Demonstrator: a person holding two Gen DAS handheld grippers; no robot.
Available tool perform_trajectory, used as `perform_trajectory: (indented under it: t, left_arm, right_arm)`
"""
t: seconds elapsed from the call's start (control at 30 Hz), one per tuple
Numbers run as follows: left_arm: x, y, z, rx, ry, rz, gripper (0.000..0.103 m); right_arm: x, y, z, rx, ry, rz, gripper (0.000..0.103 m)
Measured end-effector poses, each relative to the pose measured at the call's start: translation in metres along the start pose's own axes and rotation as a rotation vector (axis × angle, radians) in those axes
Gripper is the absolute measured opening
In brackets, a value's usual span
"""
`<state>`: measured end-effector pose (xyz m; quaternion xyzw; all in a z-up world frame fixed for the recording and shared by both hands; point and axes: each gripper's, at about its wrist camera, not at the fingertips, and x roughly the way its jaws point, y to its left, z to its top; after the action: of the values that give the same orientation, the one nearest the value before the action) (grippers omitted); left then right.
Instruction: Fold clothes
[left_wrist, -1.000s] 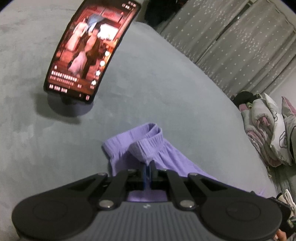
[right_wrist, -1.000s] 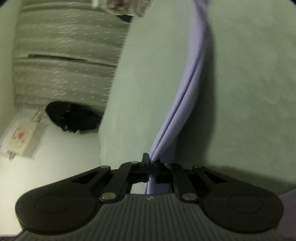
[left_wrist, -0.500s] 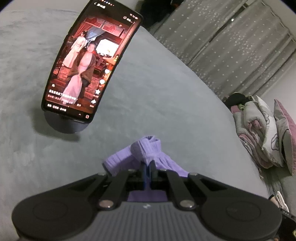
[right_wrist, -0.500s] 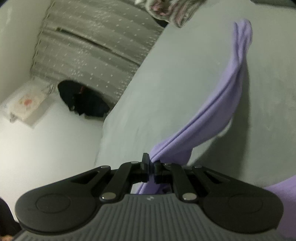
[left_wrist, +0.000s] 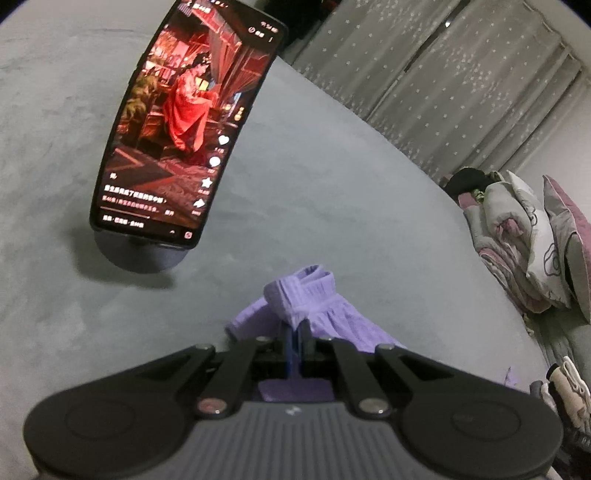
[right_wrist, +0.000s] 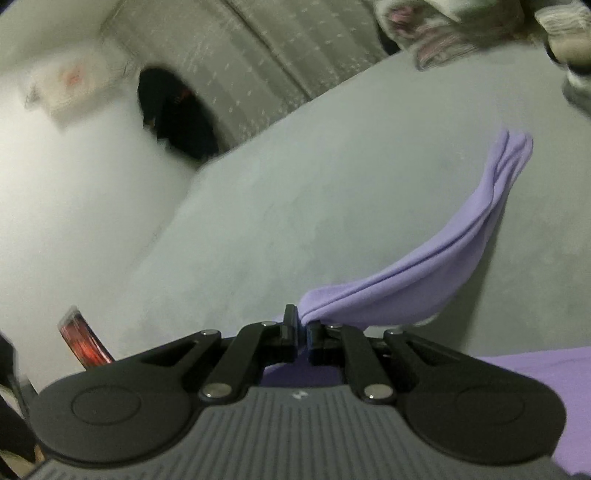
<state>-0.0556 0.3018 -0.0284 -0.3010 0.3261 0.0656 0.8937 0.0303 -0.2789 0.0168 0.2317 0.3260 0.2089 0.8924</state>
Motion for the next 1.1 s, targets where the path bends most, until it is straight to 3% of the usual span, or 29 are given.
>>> perform_trajectory:
  t: [0.23, 0.37, 0.43, 0.53, 0.57, 0.8, 0.97, 1.1]
  left_arm:
    - [0.015, 0.003, -0.01, 0.031, 0.102, 0.141, 0.004]
    - [0.015, -0.009, -0.016, 0.086, 0.092, 0.196, 0.009]
    - [0.011, -0.017, -0.018, 0.118, 0.071, 0.221, 0.022]
    - [0.001, -0.025, -0.02, 0.147, 0.029, 0.24, 0.049]
    - [-0.002, -0.028, -0.021, 0.156, 0.014, 0.246, 0.05]
    - [-0.01, -0.057, -0.03, 0.225, -0.007, 0.16, 0.056]
    - [0.004, -0.081, -0.046, 0.304, 0.037, 0.11, 0.058]
    - [0.019, -0.098, -0.06, 0.355, 0.086, 0.063, 0.058]
  right_arm:
    - [0.023, -0.004, -0.03, -0.158, 0.116, -0.043, 0.008]
    - [0.049, -0.019, -0.045, -0.177, 0.224, -0.078, 0.01]
    - [0.05, -0.025, -0.048, -0.17, 0.219, -0.063, 0.014]
    - [0.044, -0.032, -0.038, -0.139, 0.214, -0.071, 0.035]
    - [0.041, -0.036, -0.033, -0.122, 0.199, -0.077, 0.045]
    - [0.032, -0.084, 0.004, 0.102, 0.099, -0.127, 0.046]
    - [0.048, -0.125, 0.021, 0.323, 0.071, -0.158, 0.046]
    - [0.066, -0.141, 0.031, 0.437, 0.06, -0.124, 0.046]
